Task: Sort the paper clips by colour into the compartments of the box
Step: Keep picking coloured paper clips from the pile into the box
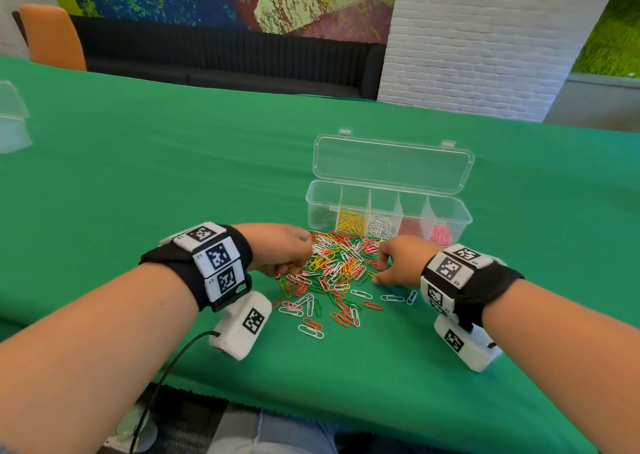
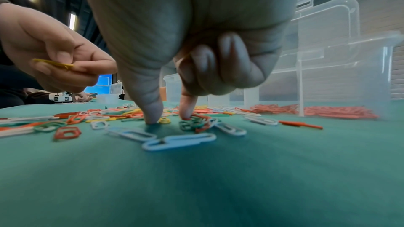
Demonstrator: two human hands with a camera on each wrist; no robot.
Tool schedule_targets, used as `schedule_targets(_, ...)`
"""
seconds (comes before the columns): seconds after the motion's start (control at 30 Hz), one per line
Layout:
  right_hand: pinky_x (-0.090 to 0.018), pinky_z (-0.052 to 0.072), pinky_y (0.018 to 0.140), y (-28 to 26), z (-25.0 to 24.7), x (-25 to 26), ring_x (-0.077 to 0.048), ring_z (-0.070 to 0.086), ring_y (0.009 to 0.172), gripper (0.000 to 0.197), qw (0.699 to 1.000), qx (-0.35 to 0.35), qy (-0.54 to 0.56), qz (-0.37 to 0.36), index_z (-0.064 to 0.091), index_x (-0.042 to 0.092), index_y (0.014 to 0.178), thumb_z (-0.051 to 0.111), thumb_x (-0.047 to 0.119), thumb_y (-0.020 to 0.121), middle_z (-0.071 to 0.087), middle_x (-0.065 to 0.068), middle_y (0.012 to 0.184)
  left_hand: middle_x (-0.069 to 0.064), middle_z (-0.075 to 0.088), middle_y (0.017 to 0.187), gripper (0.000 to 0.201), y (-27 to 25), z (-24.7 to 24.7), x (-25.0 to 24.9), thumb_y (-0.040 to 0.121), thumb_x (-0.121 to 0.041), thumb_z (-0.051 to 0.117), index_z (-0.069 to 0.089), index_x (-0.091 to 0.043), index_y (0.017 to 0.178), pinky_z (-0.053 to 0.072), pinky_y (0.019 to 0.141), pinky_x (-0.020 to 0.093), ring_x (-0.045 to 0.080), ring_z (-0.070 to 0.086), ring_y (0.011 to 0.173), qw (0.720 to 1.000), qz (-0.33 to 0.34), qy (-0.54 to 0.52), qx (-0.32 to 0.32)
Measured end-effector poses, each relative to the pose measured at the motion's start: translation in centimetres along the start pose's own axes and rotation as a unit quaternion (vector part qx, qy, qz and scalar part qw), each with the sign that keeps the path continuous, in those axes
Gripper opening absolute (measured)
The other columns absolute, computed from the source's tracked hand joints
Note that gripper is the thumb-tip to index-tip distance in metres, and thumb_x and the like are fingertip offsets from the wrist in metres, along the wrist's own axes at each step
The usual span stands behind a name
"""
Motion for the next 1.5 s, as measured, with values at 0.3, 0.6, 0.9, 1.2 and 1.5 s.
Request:
schedule_targets(0.3, -0.020, 0.037, 0.067, 0.0, -0.1, 0.6, -0.012, 0.050, 0.078, 0.020, 0.999, 0.004, -0.040, -0.023, 0.063, 0.017, 0.105, 0.056, 0.029, 0.090, 0.058, 0.003, 0.092, -0.001, 0.041, 0.058, 0.018, 0.3, 0.1, 0.3, 0.092, -0.003, 0.038, 0.050, -0.017, 0.090, 0.024, 0.038, 0.015, 0.008, 0.031, 0.046, 0.995, -0.036, -0.091, -0.017)
schedule_targets(0.6, -0.017, 0.040, 0.054, 0.7, 1.4, -0.1, -0.013, 0.045, 0.062, 0.019, 0.999, 0.051, 0.005, 0.008, 0.048, 0.018, 0.064, 0.053, 0.013, 0.082, 0.043, 0.002, 0.063, 0.000, 0.034, 0.061, 0.037, 0.7, 0.6, 0.0, 0.089, 0.001, 0.030, 0.064, -0.014, 0.091, 0.025, 0.042, 0.017, 0.009, 0.029, 0.048, 0.984, -0.038, -0.174, -0.001)
schedule_targets(0.9, -0.021, 0.031, 0.049, 0.3, 1.4, -0.2, -0.012, 0.032, 0.052, 0.032, 0.998, 0.049, 0.038, 0.015, 0.034, 0.019, 0.057, 0.049, 0.020, 0.086, 0.034, 0.003, 0.057, -0.003, 0.039, 0.060, 0.031, -0.2, 0.8, 0.3, 0.096, -0.017, 0.038, 0.051, -0.013, 0.069, 0.028, 0.039, 0.013, 0.006, 0.035, 0.046, 0.970, -0.048, -0.236, 0.011)
schedule_targets(1.2, -0.021, 0.033, 0.051, -0.1, 0.9, -0.1, -0.011, 0.034, 0.054, 0.028, 0.997, 0.050, 0.066, 0.009, 0.036, 0.018, 0.064, 0.043, 0.019, 0.091, 0.035, 0.003, 0.060, -0.003, 0.042, 0.062, 0.026, -0.4, 0.9, 0.6, 0.100, -0.016, 0.038, 0.057, -0.012, 0.083, 0.029, 0.037, 0.012, 0.004, 0.036, 0.046, 0.968, -0.034, -0.248, 0.005)
schedule_targets(1.5, -0.021, 0.037, 0.048, 0.4, 0.2, -1.8, -0.011, 0.038, 0.049, 0.029, 0.947, 0.049, 0.308, 0.083, 0.057, 0.017, 0.079, 0.035, 0.008, 0.095, 0.042, 0.000, 0.058, -0.001, 0.045, 0.063, 0.023, -0.1, 0.1, 0.5, 0.098, -0.025, 0.043, 0.060, -0.010, 0.091, 0.034, 0.039, 0.013, 0.006, 0.041, 0.048, 0.950, -0.037, -0.311, 0.003)
Point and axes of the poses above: each hand's wrist, its own y-axis towards the middle knuckle, its own z-axis out of the palm, x = y × z, the point moved 8 cm from there along y, towards the middle knuckle
